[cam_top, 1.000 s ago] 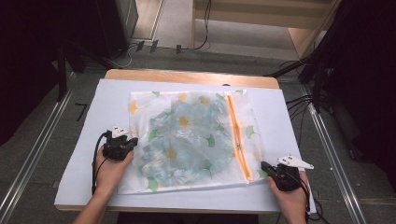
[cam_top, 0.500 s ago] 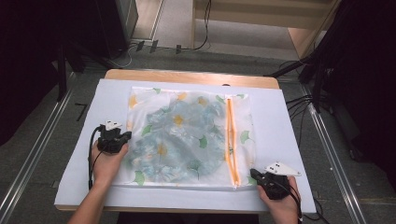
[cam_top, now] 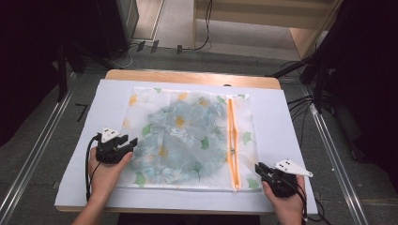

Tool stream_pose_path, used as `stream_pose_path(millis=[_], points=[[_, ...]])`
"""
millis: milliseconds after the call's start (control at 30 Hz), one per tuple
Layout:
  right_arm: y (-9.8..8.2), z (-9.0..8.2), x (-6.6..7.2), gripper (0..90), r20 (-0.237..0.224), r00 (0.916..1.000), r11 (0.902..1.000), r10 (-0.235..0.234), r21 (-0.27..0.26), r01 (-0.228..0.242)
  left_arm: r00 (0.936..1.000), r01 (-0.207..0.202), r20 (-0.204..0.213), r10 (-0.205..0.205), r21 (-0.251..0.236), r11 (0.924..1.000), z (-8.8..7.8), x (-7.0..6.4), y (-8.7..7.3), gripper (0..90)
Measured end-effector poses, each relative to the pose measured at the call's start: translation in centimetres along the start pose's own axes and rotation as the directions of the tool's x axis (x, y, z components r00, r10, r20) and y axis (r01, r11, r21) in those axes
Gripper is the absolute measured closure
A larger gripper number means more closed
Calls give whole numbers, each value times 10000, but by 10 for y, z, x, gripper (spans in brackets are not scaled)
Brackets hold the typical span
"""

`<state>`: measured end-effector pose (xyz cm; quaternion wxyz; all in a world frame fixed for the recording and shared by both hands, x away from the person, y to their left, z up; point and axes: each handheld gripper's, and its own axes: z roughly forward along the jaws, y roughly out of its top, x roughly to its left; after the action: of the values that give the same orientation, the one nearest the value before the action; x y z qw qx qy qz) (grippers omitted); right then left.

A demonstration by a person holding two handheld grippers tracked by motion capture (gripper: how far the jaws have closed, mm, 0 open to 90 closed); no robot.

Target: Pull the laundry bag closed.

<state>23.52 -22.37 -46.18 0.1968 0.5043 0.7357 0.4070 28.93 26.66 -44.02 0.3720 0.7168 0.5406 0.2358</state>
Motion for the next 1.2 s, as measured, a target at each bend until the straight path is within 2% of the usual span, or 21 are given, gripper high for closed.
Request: stream_pose_path(millis=[33, 67, 100, 167, 200, 233, 267, 433, 467, 500, 600, 733, 767, 800, 867, 933, 967, 1033, 1100, 1167, 1200], points=[[0, 0, 0, 816, 0, 10000, 10000, 0, 0, 0, 10000, 0, 0, 0, 0, 10000, 0, 0, 0, 582], [2, 2, 2, 830, -106, 9999, 10000, -91, 3, 91, 9998, -37, 198, 39, -80, 10000, -1, -6, -1, 582], [7, 7, 7, 879, -277, 9993, 9997, -238, 50, 240, 9988, -275, 392, 278, -85, 9996, -4, -18, -3, 576], [9, 9, 10, 900, -342, 9991, 9996, -260, 73, 262, 9981, -339, 507, 345, -129, 9993, -5, -24, -4, 571], [12, 13, 14, 900, -537, 9981, 9994, -296, 136, 304, 9956, -504, 780, 520, -218, 9985, -7, -36, -6, 568], [12, 15, 16, 900, -687, 9971, 9993, -324, 175, 337, 9943, -547, 906, 569, -267, 9981, -9, -42, -6, 568], [12, 15, 16, 900, -687, 9971, 9993, -324, 175, 337, 9943, -547, 906, 569, -267, 9981, -9, -42, -6, 568], [3, 13, 26, 900, -1075, 9933, 9980, -430, 409, 476, 9816, -922, 1638, 979, -420, 9949, -13, -78, -12, 573], [-2, 11, 28, 900, -1154, 9923, 9973, -445, 525, 508, 9724, -1129, 2013, 1179, -363, 9929, -11, -94, -15, 582], [-2, 11, 28, 900, -1154, 9923, 9973, -445, 525, 508, 9724, -1129, 2013, 1179, -363, 9929, -11, -94, -15, 589], [-9, 7, 30, 900, -1248, 9914, 9970, -403, 607, 482, 9530, -1468, 2636, 1491, -285, 9888, -6, -118, -20, 622], [-16, -1, 35, 900, -1414, 9888, 9966, -486, 597, 576, 9132, -2035, 3559, 1987, -244, 9788, 3, -150, -24, 735], [-18, -3, 36, 900, -1471, 9879, 9964, -498, 608, 593, 9075, -2185, 3630, 2115, -223, 9756, 6, -158, -24, 768], [-21, -4, 37, 900, -1477, 9878, 9964, -495, 605, 589, 9031, -2291, 3678, 2216, -237, 9731, 8, -165, -24, 881], [-22, -5, 38, 900, -1491, 9874, 9963, -522, 603, 618, 8887, -2623, 3822, 2533, -293, 9645, 14, -177, -26, 900], [-22, -6, 39, 900, -1500, 9873, 9962, -526, 610, 623, 8731, -2953, 4028, 2747, -112, 9553, 21, -188, -26, 900], [-23, -6, 39, 900, -1535, 9867, 9964, -533, 565, 627, 8689, -3025, 4094, 2782, -57, 9531, 24, -192, -26, 900], [-23, -7, 41, 900, -1589, 9857, 9965, -562, 516, 652, 8621, -3132, 4200, 2835, 18, 9497, 30, -198, -26, 900], [-27, -7, 45, 891, -1690, 9840, 9964, -563, 536, 662, 8633, -3248, 4109, 2932, 75, 9458, 34, -200, -24, 900], [-28, -7, 46, 879, -1746, 9829, 9963, -586, 520, 686, 8681, -3231, 4041, 2881, 196, 9462, 39, -197, -25, 900], [-30, -6, 48, 842, -1896, 9802, 9967, -568, 471, 668, 8726, -3344, 3897, 2944, 374, 9417, 42, -194, -27, 900]])
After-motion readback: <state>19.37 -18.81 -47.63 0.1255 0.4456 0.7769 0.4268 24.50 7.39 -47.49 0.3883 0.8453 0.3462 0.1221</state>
